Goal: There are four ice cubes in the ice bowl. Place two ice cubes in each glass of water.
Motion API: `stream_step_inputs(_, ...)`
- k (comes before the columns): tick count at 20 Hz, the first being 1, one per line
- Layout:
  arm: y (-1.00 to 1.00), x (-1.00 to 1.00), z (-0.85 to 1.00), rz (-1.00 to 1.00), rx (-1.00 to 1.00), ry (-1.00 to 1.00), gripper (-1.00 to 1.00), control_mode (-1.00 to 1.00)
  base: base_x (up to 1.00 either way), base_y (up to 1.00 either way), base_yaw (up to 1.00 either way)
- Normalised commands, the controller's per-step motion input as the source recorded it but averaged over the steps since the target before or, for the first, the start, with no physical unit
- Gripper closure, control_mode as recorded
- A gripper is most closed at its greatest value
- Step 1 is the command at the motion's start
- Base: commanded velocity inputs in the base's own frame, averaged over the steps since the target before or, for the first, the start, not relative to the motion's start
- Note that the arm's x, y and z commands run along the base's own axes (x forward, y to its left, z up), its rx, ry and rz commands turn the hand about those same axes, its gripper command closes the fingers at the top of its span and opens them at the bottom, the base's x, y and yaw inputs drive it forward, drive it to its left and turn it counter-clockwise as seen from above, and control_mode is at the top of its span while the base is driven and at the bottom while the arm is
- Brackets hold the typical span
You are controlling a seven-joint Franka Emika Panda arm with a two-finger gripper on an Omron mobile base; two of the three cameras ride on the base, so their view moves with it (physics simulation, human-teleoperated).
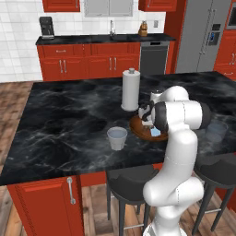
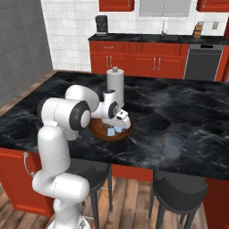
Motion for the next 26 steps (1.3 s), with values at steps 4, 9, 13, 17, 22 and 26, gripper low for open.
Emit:
stream_step_inputs(4,-0.09,0.07,0.0,0.15,0.0,-0.04,-1.0,-1.0,0.0,0.0,0.0)
stream_step_inputs(9,-0.04,0.12,0.0,0.15,0.0,-0.02,-1.0,-1.0,0.0,0.0,0.0)
stream_step_inputs(13,0.0,0.15,0.0,0.15,0.0,-0.03,-1.0,-1.0,0.0,0.0,0.0)
stream_step_inputs(17,0.0,0.07,0.0,0.14,0.0,-0.01,1.0,-1.0,0.0,0.0,0.0)
stream_step_inputs(22,0.0,0.0,0.0,0.12,0.0,0.0,1.0,-1.0,0.0,0.0,0.0)
stream_step_inputs(26,0.0,0.0,0.01,0.11,0.0,0.0,1.0,-1.0,0.0,0.0,0.0)
